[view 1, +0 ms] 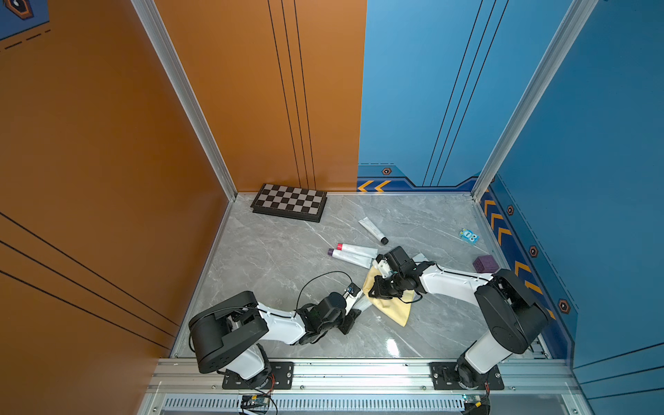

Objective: Wipe the surface of the toothpaste tube
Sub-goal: Wipe the dirt from the toothpaste tube.

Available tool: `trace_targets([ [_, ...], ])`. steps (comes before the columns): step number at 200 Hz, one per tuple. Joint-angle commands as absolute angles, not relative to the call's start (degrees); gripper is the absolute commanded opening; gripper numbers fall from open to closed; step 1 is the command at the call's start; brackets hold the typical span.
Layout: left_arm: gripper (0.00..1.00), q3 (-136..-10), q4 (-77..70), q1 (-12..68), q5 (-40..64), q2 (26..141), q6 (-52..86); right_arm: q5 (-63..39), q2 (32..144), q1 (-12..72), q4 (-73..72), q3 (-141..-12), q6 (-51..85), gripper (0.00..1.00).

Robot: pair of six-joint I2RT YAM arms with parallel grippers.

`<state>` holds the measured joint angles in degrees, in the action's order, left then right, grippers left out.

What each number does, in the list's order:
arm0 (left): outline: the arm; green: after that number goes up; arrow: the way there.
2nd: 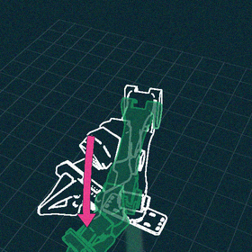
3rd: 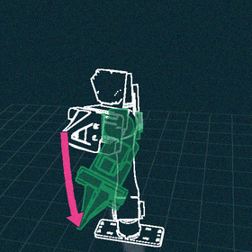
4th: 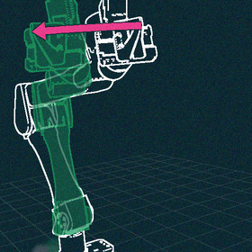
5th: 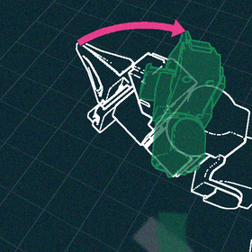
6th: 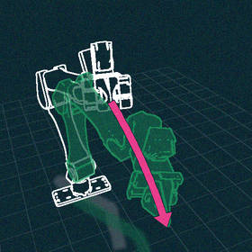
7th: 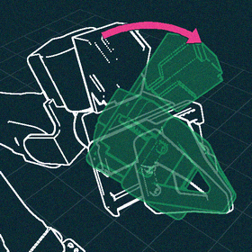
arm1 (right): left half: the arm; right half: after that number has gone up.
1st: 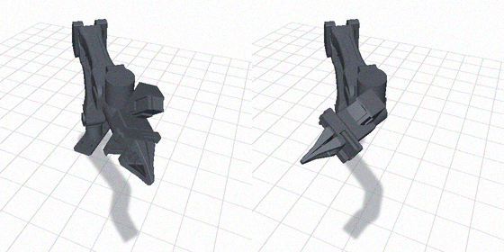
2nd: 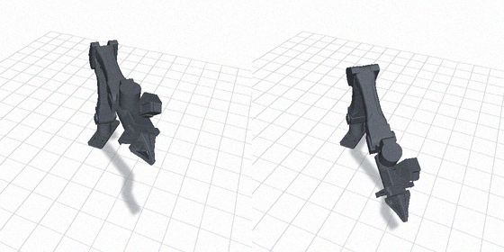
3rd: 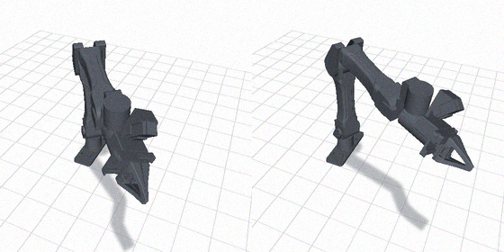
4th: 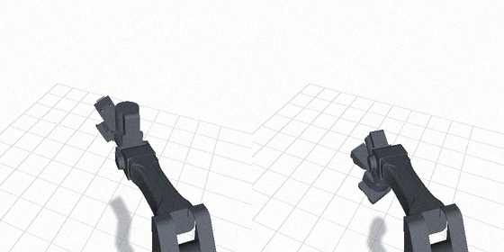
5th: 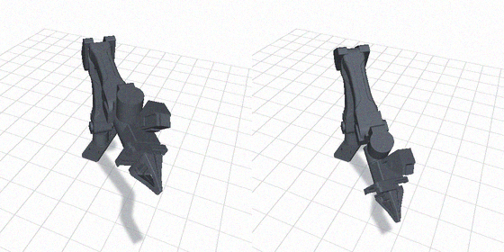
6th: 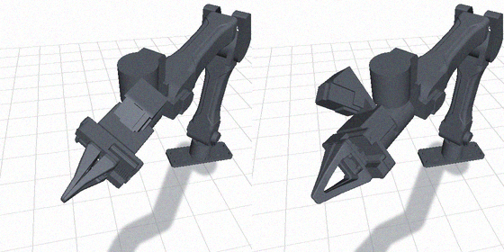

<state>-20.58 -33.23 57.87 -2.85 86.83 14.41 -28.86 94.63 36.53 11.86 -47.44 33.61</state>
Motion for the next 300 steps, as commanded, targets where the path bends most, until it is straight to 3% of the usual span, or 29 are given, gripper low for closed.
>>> trace_targets([
  [1, 0.32, -19.71, -28.56, 59.53, -7.19, 87.69, 12.71, -32.71, 99.18, 39.82, 16.42, -45.48, 35.14, 0.00],
  [40, 0.31, -20.76, -28.48, 62.25, -11.11, 89.21, 10.84, -33.73, 98.91, 40.61, 16.91, -44.80, 34.49, 0.00],
  [78, 0.31, -22.20, -28.43, 64.45, -14.62, 91.70, 9.25, -31.18, 97.41, 32.78, 20.43, -45.66, 31.70, 0.00],
  [120, 0.31, -22.91, -28.39, 66.07, -18.66, 93.30, 8.19, -29.19, 96.08, 31.56, 21.05, -45.61, 31.65, 0.00],
  [221, 0.31, -24.03, -28.31, 68.20, -24.12, 95.91, 7.25, -33.87, 95.77, 39.55, 17.00, -41.95, 35.86, 0.00],
  [267, 0.31, -23.64, -28.30, 68.00, -23.83, 95.28, 7.51, -23.43, 94.92, 32.37, 22.95, -41.09, 30.20, 0.00],
  [300, 0.31, -23.62, -28.30, 67.80, -23.61, 95.15, 7.65, -18.88, 93.50, 31.64, 24.60, -41.83, 29.53, 0.00],
])
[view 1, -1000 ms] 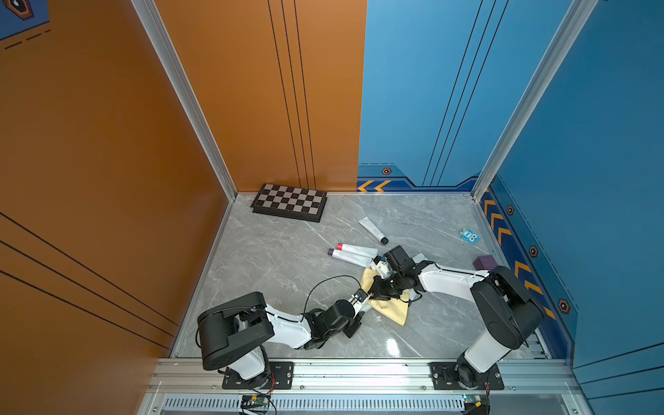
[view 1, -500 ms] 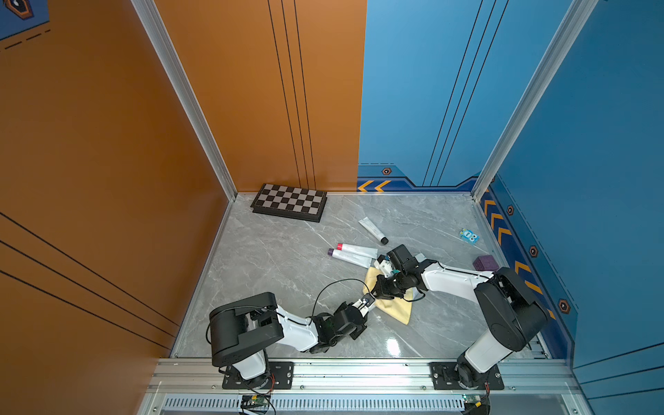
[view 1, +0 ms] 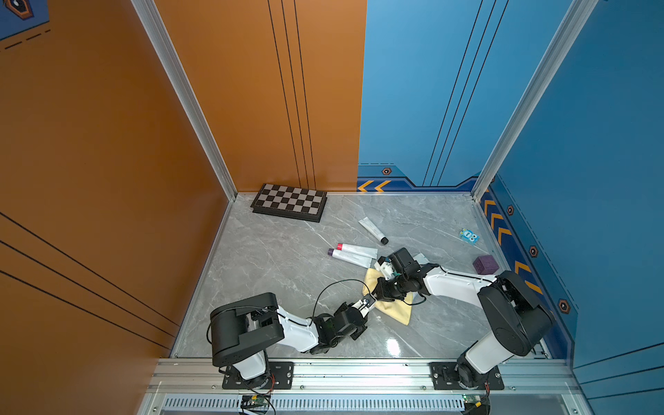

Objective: Wipe the surface of the toothpaste tube
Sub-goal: Wipe the dirt from the toothpaste tube.

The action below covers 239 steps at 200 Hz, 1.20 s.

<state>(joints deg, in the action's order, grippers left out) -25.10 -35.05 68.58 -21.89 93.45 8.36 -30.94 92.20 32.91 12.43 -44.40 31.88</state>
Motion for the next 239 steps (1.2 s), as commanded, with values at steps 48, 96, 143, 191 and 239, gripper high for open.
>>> trace_targets([
  [48, 0.31, -23.60, -28.34, 67.63, -23.39, 95.28, 7.78, -21.88, 93.69, 34.26, 24.54, -42.71, 29.33, 0.00],
  [96, 0.31, -23.41, -28.39, 67.30, -23.01, 94.88, 7.95, -26.37, 90.86, 41.61, 20.42, -39.41, 34.05, 0.00],
  [143, 0.31, -23.26, -28.39, 66.91, -22.52, 94.60, 8.18, -18.10, 89.93, 42.63, 22.88, -39.90, 32.56, 0.00],
  [191, 0.31, -22.69, -28.39, 66.70, -22.42, 93.76, 8.44, -6.64, 91.49, 40.61, 29.23, -43.69, 28.22, 0.00],
  [239, 0.31, -23.02, -28.39, 66.71, -22.26, 94.25, 8.44, -11.04, 91.06, 40.73, 27.25, -43.41, 28.86, 0.00],
])
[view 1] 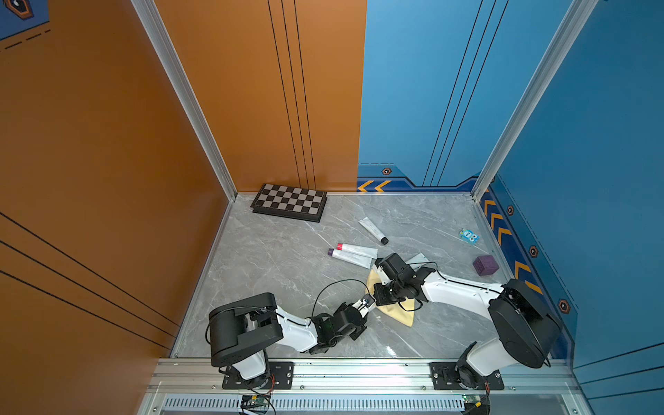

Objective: Wipe the surface of the toothpaste tube
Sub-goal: Wipe the dirt from the toothpaste tube.

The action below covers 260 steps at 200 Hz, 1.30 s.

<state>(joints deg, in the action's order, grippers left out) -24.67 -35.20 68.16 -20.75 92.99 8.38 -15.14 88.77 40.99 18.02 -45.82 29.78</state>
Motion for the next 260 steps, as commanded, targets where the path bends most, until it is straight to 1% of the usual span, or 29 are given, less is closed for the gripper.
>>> trace_targets([
  [1, 0.31, -22.98, -28.39, 66.71, -22.29, 94.23, 8.44, -11.54, 91.06, 40.71, 26.98, -43.28, 28.93, 0.00],
  [15, 0.31, -23.06, -28.39, 66.71, -22.19, 94.31, 8.36, -18.39, 91.51, 40.73, 23.78, -42.57, 30.23, 0.00],
  [30, 0.31, -23.15, -28.39, 66.75, -22.20, 94.31, 8.35, -27.94, 92.90, 40.61, 18.56, -41.20, 32.51, 0.00],
  [48, 0.31, -23.05, -28.39, 66.71, -22.12, 94.22, 8.39, -35.96, 94.78, 40.61, 12.49, -39.84, 35.77, 0.00],
  [58, 0.31, -23.00, -28.39, 66.67, -22.12, 94.17, 8.45, -38.59, 95.56, 40.61, 10.32, -39.29, 36.95, 0.00],
  [69, 0.31, -23.02, -28.39, 66.65, -22.12, 94.04, 8.44, -38.91, 95.74, 40.61, 10.42, -39.35, 36.95, 0.00],
  [83, 0.31, -22.93, -28.39, 66.57, -22.15, 94.08, 8.44, -35.65, 95.56, 40.61, 14.67, -40.26, 34.41, 0.00],
  [86, 0.31, -22.91, -28.39, 66.59, -22.19, 94.09, 8.44, -34.62, 95.49, 39.02, 15.85, -40.50, 33.72, 0.00],
  [92, 0.31, -22.94, -28.39, 66.55, -22.10, 94.01, 8.44, -32.48, 95.15, 38.60, 18.22, -40.91, 32.34, 0.00],
  [114, 0.31, -22.95, -28.39, 66.59, -22.10, 93.92, 8.52, -18.83, 92.48, 37.93, 27.11, -42.22, 28.06, 0.00],
  [131, 0.31, -22.92, -28.39, 66.56, -22.04, 93.88, 8.53, -8.62, 90.16, 37.96, 31.32, -42.71, 27.49, 0.00],
  [151, 0.31, -22.98, -28.39, 66.55, -21.97, 93.96, 8.53, -1.41, 88.66, 38.66, 32.99, -43.13, 28.10, 0.00],
  [163, 0.31, -22.90, -28.43, 66.53, -21.94, 93.97, 8.53, -0.83, 88.59, 38.84, 32.94, -43.35, 28.13, 0.00],
  [190, 0.31, -23.01, -28.39, 66.53, -21.92, 94.05, 8.53, -8.86, 89.86, 39.02, 28.81, -42.73, 28.25, 0.00],
  [229, 0.31, -22.93, -28.39, 66.51, -21.85, 93.93, 8.57, -27.66, 91.48, 39.02, 18.37, -40.95, 31.70, 0.00],
  [260, 0.31, -22.98, -28.39, 66.53, -21.76, 93.96, 8.53, -36.13, 92.82, 39.02, 12.90, -39.84, 34.60, 0.00],
])
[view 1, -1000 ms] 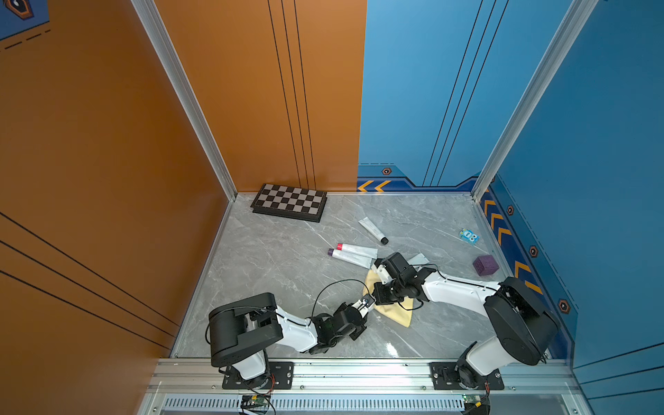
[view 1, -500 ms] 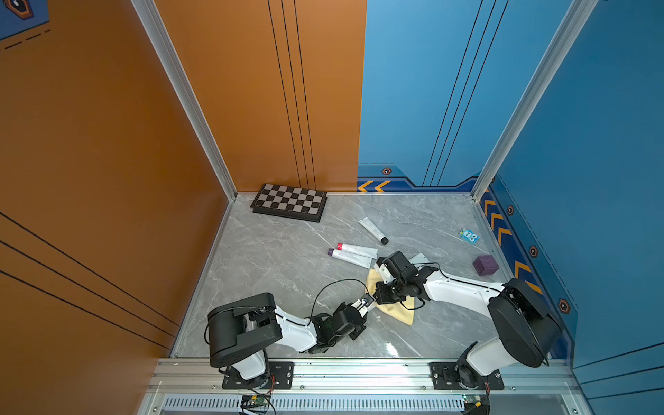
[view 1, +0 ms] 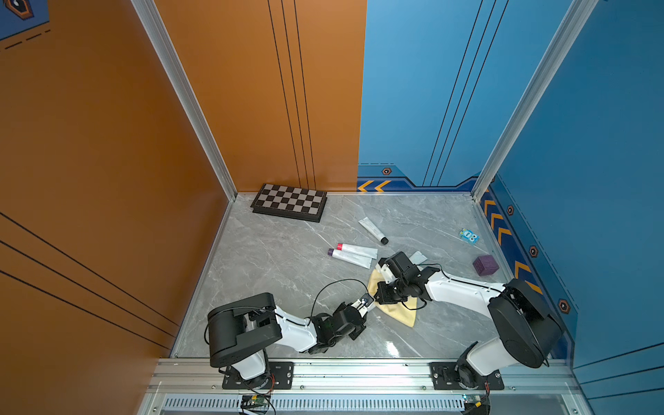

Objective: Wipe the surface of the toothpaste tube
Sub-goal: Wipe the dirt from the toothpaste tube.

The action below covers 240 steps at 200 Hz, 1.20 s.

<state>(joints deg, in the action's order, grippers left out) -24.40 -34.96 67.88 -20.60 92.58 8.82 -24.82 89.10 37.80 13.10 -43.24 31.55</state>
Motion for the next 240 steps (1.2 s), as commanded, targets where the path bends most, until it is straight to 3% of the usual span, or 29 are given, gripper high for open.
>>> trace_targets([
  [1, 0.31, -23.00, -28.39, 66.53, -21.73, 93.96, 8.53, -36.26, 92.86, 39.02, 12.87, -39.83, 34.66, 0.00],
  [65, 0.31, -22.14, -28.48, 65.82, -21.29, 92.46, 9.14, -35.59, 93.01, 39.10, 16.76, -37.64, 32.85, 0.00],
  [105, 0.31, -21.98, -28.56, 65.57, -20.89, 92.17, 9.14, -12.44, 91.57, 41.59, 27.86, -41.34, 29.36, 0.00],
  [157, 0.31, -21.86, -28.56, 65.31, -20.66, 92.15, 9.40, -1.24, 90.57, 43.72, 31.29, -43.44, 29.49, 0.00],
  [173, 0.31, -21.89, -28.56, 65.28, -20.60, 92.16, 9.40, -5.84, 90.98, 43.29, 29.66, -43.52, 29.09, 0.00],
  [215, 0.30, -21.96, -28.61, 65.25, -20.41, 92.23, 9.49, -32.07, 96.75, 42.20, 14.32, -40.63, 33.80, 0.00],
  [240, 0.30, -21.85, -28.56, 65.21, -20.47, 92.12, 9.50, -38.29, 98.01, 41.93, 11.02, -39.57, 35.18, 0.00],
])
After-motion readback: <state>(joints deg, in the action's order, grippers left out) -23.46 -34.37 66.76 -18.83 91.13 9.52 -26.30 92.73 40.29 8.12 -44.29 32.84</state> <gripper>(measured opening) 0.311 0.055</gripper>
